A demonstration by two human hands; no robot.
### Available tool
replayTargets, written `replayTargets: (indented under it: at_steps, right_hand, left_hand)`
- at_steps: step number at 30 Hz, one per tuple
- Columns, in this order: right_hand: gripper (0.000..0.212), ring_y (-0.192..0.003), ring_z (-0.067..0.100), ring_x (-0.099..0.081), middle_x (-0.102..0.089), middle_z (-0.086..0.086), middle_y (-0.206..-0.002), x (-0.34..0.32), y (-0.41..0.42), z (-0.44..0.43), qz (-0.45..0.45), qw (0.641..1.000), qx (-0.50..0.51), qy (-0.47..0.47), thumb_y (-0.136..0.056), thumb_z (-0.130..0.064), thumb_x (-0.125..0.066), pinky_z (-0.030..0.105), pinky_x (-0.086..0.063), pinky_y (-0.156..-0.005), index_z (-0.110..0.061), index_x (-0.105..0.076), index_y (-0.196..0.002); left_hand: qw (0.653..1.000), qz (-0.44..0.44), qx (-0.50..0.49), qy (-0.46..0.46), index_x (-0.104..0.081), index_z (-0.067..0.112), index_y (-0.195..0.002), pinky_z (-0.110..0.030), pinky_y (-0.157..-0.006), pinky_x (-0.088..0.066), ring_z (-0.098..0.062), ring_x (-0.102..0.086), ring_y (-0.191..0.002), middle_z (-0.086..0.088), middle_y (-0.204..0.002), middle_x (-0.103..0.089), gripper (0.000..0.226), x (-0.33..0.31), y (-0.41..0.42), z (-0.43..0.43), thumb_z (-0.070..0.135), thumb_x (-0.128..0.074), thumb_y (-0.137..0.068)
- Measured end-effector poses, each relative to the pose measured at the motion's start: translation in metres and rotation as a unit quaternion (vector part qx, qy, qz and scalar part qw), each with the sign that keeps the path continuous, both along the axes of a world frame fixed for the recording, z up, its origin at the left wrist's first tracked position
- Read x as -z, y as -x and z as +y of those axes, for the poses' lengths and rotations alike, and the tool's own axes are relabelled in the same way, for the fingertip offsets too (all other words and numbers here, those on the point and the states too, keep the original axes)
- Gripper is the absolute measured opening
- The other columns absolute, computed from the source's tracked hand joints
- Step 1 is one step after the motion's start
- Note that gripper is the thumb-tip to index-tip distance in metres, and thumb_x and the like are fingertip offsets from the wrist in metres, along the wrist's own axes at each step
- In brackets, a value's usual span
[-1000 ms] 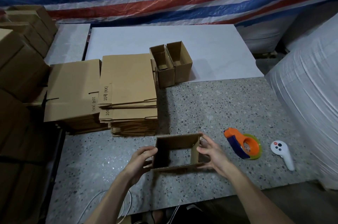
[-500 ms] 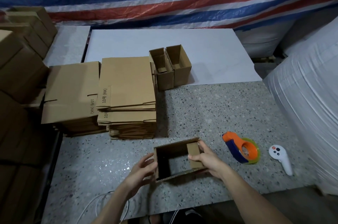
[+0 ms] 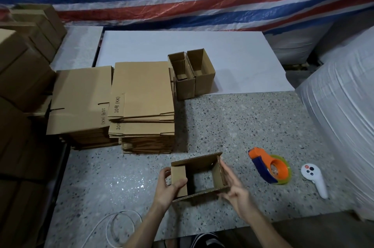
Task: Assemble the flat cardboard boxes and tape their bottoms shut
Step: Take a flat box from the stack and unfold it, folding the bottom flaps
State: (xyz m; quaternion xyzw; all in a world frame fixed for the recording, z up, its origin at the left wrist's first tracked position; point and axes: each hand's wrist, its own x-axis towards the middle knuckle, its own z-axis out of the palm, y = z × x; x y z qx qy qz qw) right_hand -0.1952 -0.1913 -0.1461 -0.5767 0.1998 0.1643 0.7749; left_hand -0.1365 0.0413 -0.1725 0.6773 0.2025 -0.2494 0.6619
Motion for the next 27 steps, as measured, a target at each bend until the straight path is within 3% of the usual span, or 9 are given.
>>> replayTargets:
  at_steps: [2, 4, 6, 7, 11, 15, 20, 25, 27]
  right_hand:
    - [0.093, -0.139, 0.021, -0.044, -0.036, -0.013, -0.158, 0.004, 0.003, 0.000, -0.013, 0.996, -0.037, 0.086, -0.062, -0.008, -0.053, 0.053, -0.049, -0.103, -0.054, -0.045, -0.143]
    - [0.088, -0.142, -0.006, -0.026, -0.018, -0.031, -0.159, 0.006, 0.002, 0.002, -0.024, 0.978, -0.092, 0.183, -0.069, -0.019, -0.061, 0.030, -0.036, -0.112, -0.064, -0.038, -0.140]
    - [0.082, -0.133, -0.028, -0.010, -0.010, -0.044, -0.152, 0.010, 0.000, 0.002, -0.025, 0.961, -0.129, 0.244, -0.072, -0.031, -0.067, 0.034, -0.015, -0.116, -0.068, -0.036, -0.138]
    - [0.081, -0.129, -0.030, -0.008, -0.008, -0.046, -0.150, 0.012, 0.000, 0.001, -0.024, 0.956, -0.138, 0.258, -0.072, -0.035, -0.070, 0.037, -0.011, -0.115, -0.069, -0.036, -0.137]
    - [0.083, -0.141, -0.012, -0.006, -0.005, -0.044, -0.151, 0.014, 0.002, -0.005, -0.031, 0.951, -0.153, 0.266, -0.065, -0.060, -0.073, 0.038, -0.007, -0.111, -0.068, -0.035, -0.139]
    - [0.084, -0.144, -0.006, -0.006, -0.004, -0.039, -0.155, 0.012, 0.005, -0.005, -0.043, 0.953, -0.151, 0.259, -0.064, -0.077, -0.069, 0.039, -0.008, -0.114, -0.067, -0.034, -0.140]
    - [0.071, -0.139, 0.001, -0.022, -0.021, -0.035, -0.148, 0.006, -0.002, -0.002, -0.034, 0.948, -0.124, 0.292, -0.059, -0.091, -0.061, 0.034, -0.019, -0.110, -0.075, -0.042, -0.126]
    - [0.062, -0.137, 0.003, -0.021, -0.023, -0.028, -0.149, 0.018, -0.001, 0.001, -0.025, 0.923, -0.111, 0.367, -0.060, -0.097, -0.052, 0.054, -0.023, -0.115, -0.081, -0.041, -0.119]
    - [0.060, -0.136, 0.003, -0.022, -0.023, -0.030, -0.148, 0.025, 0.001, 0.004, -0.032, 0.917, -0.096, 0.385, -0.063, -0.097, -0.050, 0.054, -0.024, -0.114, -0.080, -0.042, -0.120]
  left_hand:
    - [1.000, -0.001, -0.018, 0.006, -0.049, 0.025, -0.125, -0.013, -0.059, -0.052, -0.006, -0.059, -0.100, 0.013, -0.118, -0.054, 0.058, 0.002, 0.002, -0.001, 0.018, -0.084, -0.079]
    - [1.000, 0.000, -0.027, 0.005, -0.049, 0.027, -0.127, -0.016, -0.062, -0.052, -0.006, -0.059, -0.103, 0.014, -0.120, -0.054, 0.060, 0.005, 0.002, -0.003, 0.023, -0.084, -0.079]
    - [0.999, 0.005, -0.037, 0.001, -0.048, 0.028, -0.127, -0.019, -0.068, -0.051, -0.007, -0.059, -0.103, 0.014, -0.119, -0.055, 0.061, 0.006, 0.001, -0.006, 0.027, -0.084, -0.078]
    - [0.999, 0.010, -0.045, 0.003, -0.048, 0.029, -0.128, -0.023, -0.071, -0.052, -0.009, -0.060, -0.104, 0.014, -0.118, -0.055, 0.062, 0.007, 0.000, -0.008, 0.028, -0.085, -0.078]
    - [0.997, 0.033, -0.065, 0.025, -0.047, 0.031, -0.127, -0.040, -0.087, -0.057, -0.021, -0.062, -0.108, 0.010, -0.122, -0.056, 0.062, 0.012, 0.001, -0.011, 0.030, -0.085, -0.077]
    - [0.996, 0.044, -0.063, 0.046, -0.046, 0.034, -0.126, -0.034, -0.082, -0.056, -0.019, -0.061, -0.111, 0.011, -0.124, -0.055, 0.062, 0.011, 0.002, -0.008, 0.030, -0.085, -0.077]
    - [0.997, 0.046, -0.042, 0.053, -0.043, 0.031, -0.133, -0.032, -0.080, -0.055, -0.017, -0.060, -0.110, 0.006, -0.129, -0.053, 0.065, 0.007, 0.003, -0.006, 0.030, -0.082, -0.081]
    - [0.995, 0.059, -0.001, 0.082, -0.042, 0.030, -0.144, -0.044, -0.105, -0.049, -0.021, -0.058, -0.122, 0.001, -0.141, -0.052, 0.064, 0.007, 0.008, 0.007, 0.034, -0.073, -0.088]
    - [0.995, 0.056, 0.005, 0.086, -0.044, 0.030, -0.145, -0.044, -0.107, -0.048, -0.021, -0.058, -0.123, 0.002, -0.141, -0.054, 0.063, 0.006, 0.011, 0.011, 0.029, -0.073, -0.089]
